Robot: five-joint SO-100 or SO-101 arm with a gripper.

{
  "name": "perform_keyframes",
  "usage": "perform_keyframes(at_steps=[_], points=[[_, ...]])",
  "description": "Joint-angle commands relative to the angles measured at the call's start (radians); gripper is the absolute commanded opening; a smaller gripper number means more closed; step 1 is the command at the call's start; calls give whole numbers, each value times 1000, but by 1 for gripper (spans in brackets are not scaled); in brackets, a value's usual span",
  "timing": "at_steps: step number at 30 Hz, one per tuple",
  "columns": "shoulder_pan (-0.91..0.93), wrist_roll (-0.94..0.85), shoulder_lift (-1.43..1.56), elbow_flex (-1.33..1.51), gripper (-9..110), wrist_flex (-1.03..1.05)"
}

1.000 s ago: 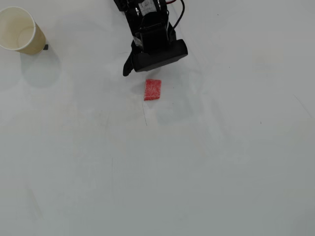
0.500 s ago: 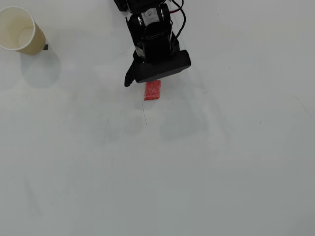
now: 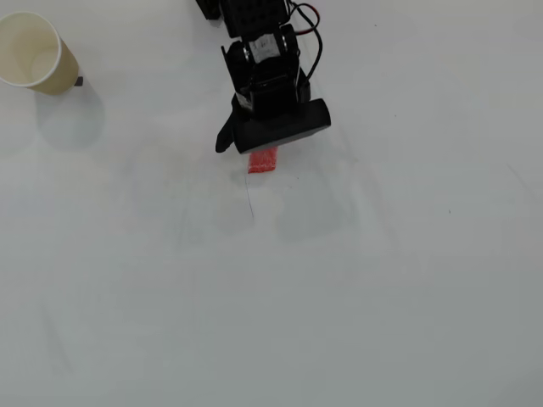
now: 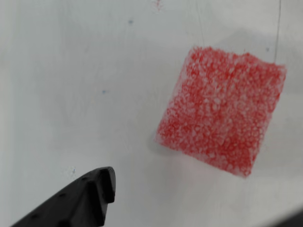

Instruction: Pick up the cube and drop it in the cup.

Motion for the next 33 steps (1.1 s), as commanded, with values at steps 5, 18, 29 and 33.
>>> perform_keyframes(at_steps=[5, 18, 29, 33], points=[[2, 6, -58, -190, 47, -32], [6, 6, -155, -275, 47, -104], [48, -2, -213, -282, 47, -126], [71, -3, -232, -284, 47, -133]])
